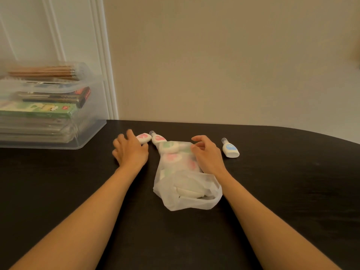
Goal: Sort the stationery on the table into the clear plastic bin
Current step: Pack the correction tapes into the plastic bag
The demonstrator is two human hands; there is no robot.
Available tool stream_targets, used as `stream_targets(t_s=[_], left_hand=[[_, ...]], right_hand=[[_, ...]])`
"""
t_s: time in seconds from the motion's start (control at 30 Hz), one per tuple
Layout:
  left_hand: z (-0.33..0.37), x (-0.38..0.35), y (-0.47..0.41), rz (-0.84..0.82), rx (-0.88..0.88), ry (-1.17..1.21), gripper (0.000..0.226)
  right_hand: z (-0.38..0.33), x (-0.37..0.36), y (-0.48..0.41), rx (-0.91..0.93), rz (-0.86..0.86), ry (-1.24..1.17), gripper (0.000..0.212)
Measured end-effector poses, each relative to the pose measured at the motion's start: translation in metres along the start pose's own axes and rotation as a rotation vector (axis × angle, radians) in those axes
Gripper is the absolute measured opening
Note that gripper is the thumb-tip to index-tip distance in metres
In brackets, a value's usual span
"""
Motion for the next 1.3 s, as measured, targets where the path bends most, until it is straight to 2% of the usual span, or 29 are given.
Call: stream_targets(t_s=[0.07, 0.13, 0.23, 0.3, 0.37, 0.47, 0.53, 0.63, 0.77, 0.83, 0.93, 1.0, 1.13, 1.23, 1.3], left_hand=[[0.0, -0.011, -0.008, -0.043, -0.038, -0.103, 0.042], [0.0, -0.014, -0.016, 0.038, -0.062, -0.051, 0.027], [-0.001, -0.013, -0.017, 0.095, -0.046, 0.066, 0.021], [-0.003, -0.007, -0.01, 0.118, 0.004, 0.177, 0.023], [-0.001, 0.012, 0.003, 0.209, 0.001, 0.345, 0.026], [0.008, 0.04, 0.031, 0.321, -0.156, 0.552, 0.024], [0.018, 0.051, 0.055, 0.303, -0.296, 0.599, 0.024], [0.032, 0.064, 0.089, 0.21, -0.466, 0.602, 0.017], [0.04, 0.079, 0.12, 0.124, -0.566, 0.602, 0.019], [0.041, 0.083, 0.131, 0.088, -0.571, 0.625, 0.022], [0.038, 0.09, 0.141, 0.097, -0.52, 0.716, 0.023], [0.041, 0.094, 0.148, 0.086, -0.541, 0.734, 0.024], [0.046, 0.091, 0.156, 0.005, -0.638, 0.74, 0.014], [0.036, 0.084, 0.144, 0.018, -0.542, 0.669, 0.019], [0.026, 0.073, 0.137, -0.076, -0.444, 0.523, 0.03]], right_hand=[[0.001, -0.002, -0.004, -0.001, -0.013, 0.009, 0.032], [0.003, -0.003, -0.007, -0.008, -0.003, 0.002, 0.033], [0.004, -0.001, -0.007, -0.032, 0.02, -0.052, 0.033], [0.005, 0.002, -0.003, -0.049, 0.059, -0.097, 0.031], [0.003, 0.008, 0.002, -0.035, 0.138, -0.156, 0.023], [-0.007, 0.019, 0.018, 0.038, 0.251, -0.147, 0.01], [-0.015, 0.025, 0.031, 0.081, 0.245, -0.17, 0.014], [-0.028, 0.034, 0.055, 0.06, 0.183, -0.362, 0.022], [-0.04, 0.036, 0.086, -0.054, 0.064, -0.605, 0.023], [-0.044, 0.036, 0.099, -0.083, -0.005, -0.654, 0.024], [-0.047, 0.037, 0.11, -0.039, -0.088, -0.559, 0.034], [-0.048, 0.035, 0.113, 0.071, -0.092, -0.349, 0.038], [-0.046, 0.035, 0.117, 0.3, 0.057, 0.109, 0.027], [-0.043, 0.051, 0.114, 0.255, 0.222, 0.133, 0.021], [-0.041, 0.061, 0.108, 0.143, 0.311, 0.079, 0.026]])
Point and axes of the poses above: each hand's wrist, its own y-axis away from the middle knuckle, its own x-axis out of the back of the hand, z = x × y, the point moved 4 cm from there along -y, towards the middle knuckle, and after that the axes turned 10 degrees about -y, right-handed, at the moved point
